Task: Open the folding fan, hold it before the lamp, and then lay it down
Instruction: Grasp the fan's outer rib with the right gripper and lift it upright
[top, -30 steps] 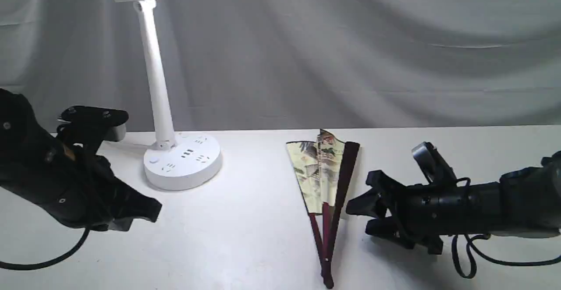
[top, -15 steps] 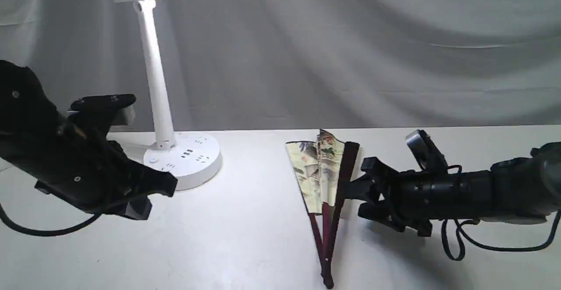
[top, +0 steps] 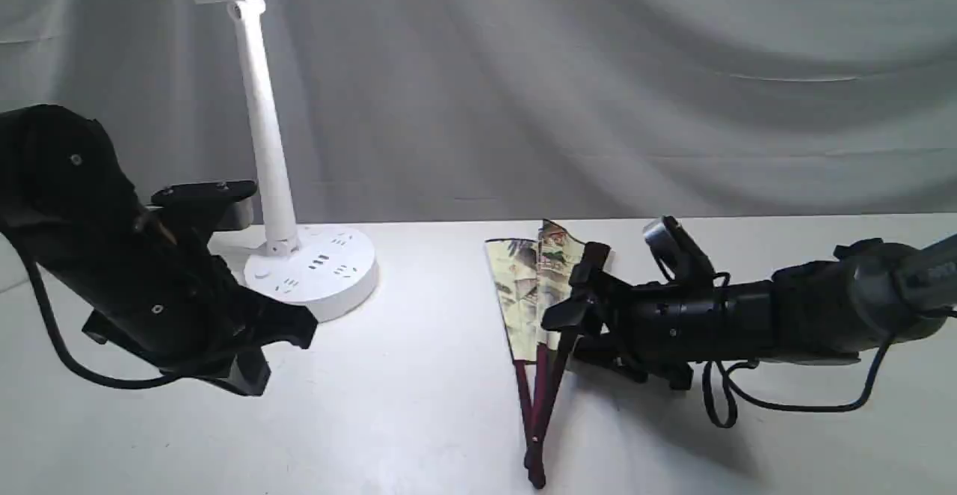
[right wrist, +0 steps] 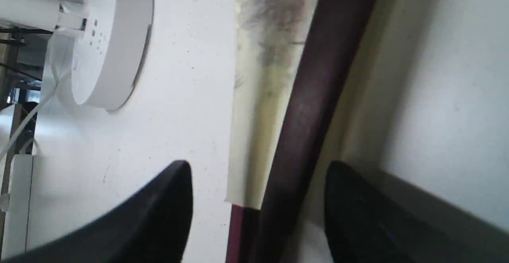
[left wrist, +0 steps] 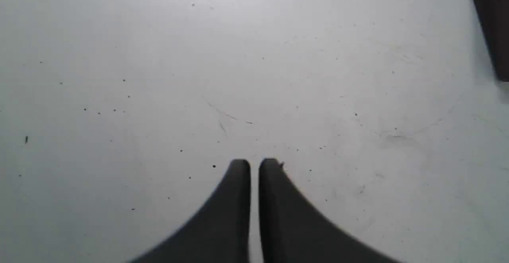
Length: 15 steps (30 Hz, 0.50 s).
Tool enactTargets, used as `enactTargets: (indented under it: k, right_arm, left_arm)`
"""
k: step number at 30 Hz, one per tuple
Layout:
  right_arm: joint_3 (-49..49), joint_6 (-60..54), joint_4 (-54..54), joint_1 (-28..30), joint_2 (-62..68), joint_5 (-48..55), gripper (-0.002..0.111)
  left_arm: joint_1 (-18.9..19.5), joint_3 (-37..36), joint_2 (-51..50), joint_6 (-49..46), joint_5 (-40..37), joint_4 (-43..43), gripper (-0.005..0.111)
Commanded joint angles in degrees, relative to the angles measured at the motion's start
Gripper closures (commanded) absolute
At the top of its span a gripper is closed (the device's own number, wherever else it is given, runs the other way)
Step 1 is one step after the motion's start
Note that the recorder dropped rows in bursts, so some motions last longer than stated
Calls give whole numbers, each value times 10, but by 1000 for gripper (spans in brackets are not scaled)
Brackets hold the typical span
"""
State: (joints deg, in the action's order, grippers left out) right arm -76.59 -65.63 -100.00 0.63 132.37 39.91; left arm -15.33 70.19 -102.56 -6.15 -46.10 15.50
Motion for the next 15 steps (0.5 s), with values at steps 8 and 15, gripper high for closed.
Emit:
enactTargets:
  k: [8,15]
  right_arm:
    - [-3,25,0,-2,0,-17,57]
    - [-5,42,0,-19,0,-39,57]
  left_arm:
    - [-2,5,1,-3,-1,2,104]
    - [-2,5,1,-3,-7,2,104]
